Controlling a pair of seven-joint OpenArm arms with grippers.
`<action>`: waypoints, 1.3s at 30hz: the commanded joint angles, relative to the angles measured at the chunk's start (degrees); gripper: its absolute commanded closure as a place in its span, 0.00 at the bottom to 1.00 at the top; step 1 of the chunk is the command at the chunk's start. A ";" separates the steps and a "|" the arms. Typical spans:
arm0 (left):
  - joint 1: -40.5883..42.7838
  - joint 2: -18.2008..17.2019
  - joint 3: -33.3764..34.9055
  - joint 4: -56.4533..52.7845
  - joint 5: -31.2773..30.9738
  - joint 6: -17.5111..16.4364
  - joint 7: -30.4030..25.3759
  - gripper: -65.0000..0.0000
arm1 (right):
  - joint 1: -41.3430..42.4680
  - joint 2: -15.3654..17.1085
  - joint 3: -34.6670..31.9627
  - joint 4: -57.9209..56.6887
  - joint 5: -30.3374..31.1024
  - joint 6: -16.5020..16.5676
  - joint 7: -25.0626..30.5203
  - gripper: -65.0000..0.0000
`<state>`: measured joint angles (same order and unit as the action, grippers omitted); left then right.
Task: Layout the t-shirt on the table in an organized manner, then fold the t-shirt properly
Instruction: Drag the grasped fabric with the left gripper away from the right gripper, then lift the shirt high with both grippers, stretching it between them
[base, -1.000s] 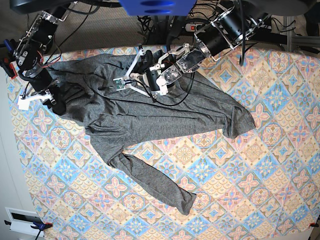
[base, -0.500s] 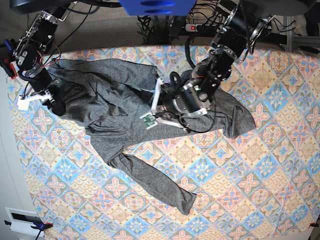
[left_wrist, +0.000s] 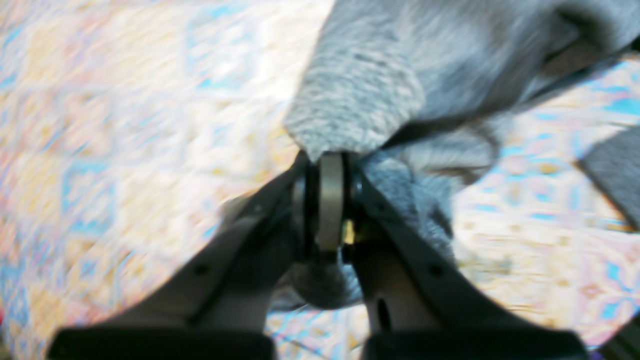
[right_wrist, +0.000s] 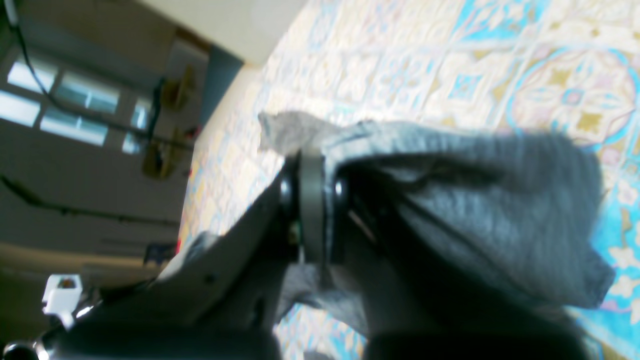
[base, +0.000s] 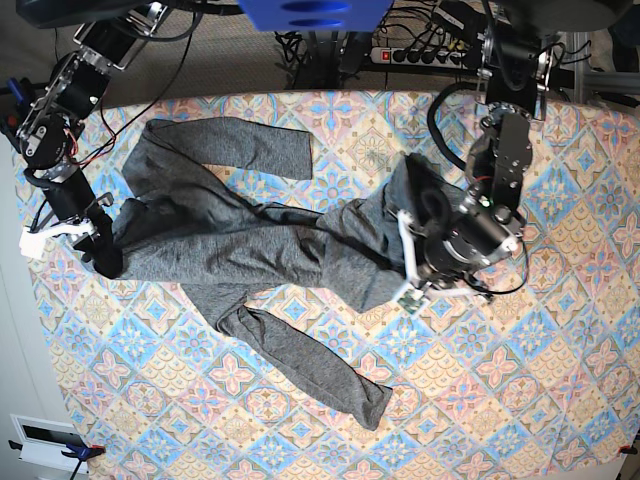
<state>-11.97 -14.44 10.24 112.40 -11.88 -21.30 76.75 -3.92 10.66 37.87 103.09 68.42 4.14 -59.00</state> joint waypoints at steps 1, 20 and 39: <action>-1.97 -0.82 -0.88 1.14 -0.03 -0.11 -1.28 1.00 | 1.86 0.99 -0.11 0.52 1.07 0.56 1.02 1.00; -0.38 -6.00 -7.29 5.80 -0.21 -0.90 -1.28 1.00 | 2.03 0.99 -3.89 5.18 -3.68 0.56 1.20 1.00; -5.75 -9.43 -36.04 5.97 -43.90 -4.41 -0.93 1.00 | -3.51 7.23 10.09 11.77 4.50 0.56 1.20 1.00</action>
<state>-16.27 -23.16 -25.47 117.62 -55.05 -25.71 77.71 -7.68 16.75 46.98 113.75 72.49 4.38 -59.86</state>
